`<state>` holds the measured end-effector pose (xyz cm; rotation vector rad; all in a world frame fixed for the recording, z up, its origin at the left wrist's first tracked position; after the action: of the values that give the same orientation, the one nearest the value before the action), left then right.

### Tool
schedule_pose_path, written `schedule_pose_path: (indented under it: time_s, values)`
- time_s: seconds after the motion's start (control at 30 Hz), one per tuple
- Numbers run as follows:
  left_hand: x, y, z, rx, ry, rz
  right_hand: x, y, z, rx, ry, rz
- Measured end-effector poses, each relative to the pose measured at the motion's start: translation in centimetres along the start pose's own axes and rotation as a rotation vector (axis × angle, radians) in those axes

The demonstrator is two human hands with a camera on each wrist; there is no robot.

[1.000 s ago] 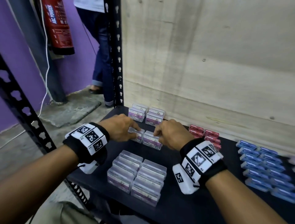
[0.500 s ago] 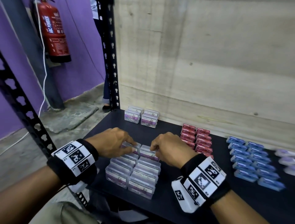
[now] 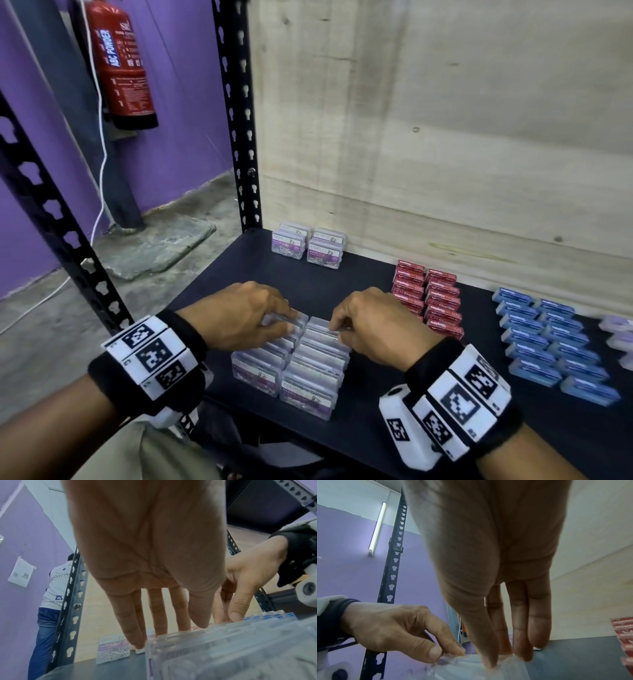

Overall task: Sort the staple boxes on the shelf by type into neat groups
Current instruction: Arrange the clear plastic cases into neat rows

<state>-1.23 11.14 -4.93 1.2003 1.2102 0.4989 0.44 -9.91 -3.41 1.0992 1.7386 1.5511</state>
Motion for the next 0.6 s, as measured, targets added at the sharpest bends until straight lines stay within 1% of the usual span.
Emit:
schedule_pose_path:
  time_s: [0.13,0.2,0.27,0.33,0.4,0.5,0.6]
  values:
    - [0.6,0.7,0.6,0.031,0.024,-0.057,-0.3,0.4,0.4,0.045,0.027,0.011]
    - [1.0,1.5,1.3,0.055,0.047,-0.11,-0.5,1.0,1.0,0.097,0.047,0.008]
    - [1.6,2.5,2.6,0.065,0.069,-0.143,-0.8,2.0,2.1,0.118,0.056,0.017]
    - [2.4,3.6,4.2,0.026,0.101,-0.14,-1.2,3.0,3.8,0.09,0.043,0.026]
    - [3.4,4.5,6.1,-0.043,0.143,-0.116,-2.0,3.9,6.2,0.024,0.007,0.013]
    - [4.8,5.4,9.1,-0.136,0.17,-0.002,-3.1,4.7,9.9,-0.061,-0.062,-0.018]
    - [6.1,5.8,11.3,-0.162,0.187,0.043,-4.1,4.7,12.8,-0.089,-0.106,-0.078]
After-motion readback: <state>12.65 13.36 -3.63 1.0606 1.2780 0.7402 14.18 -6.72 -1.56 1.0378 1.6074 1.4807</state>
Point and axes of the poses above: each hand's wrist, its own z-axis towards the middle knuckle, its own y-axis out of the back of the hand, x = y × z, the point moved 2 cm from there along z, towards the middle knuckle, and after that the axes turned 12 degrees about -z, right-handed, at the moved point
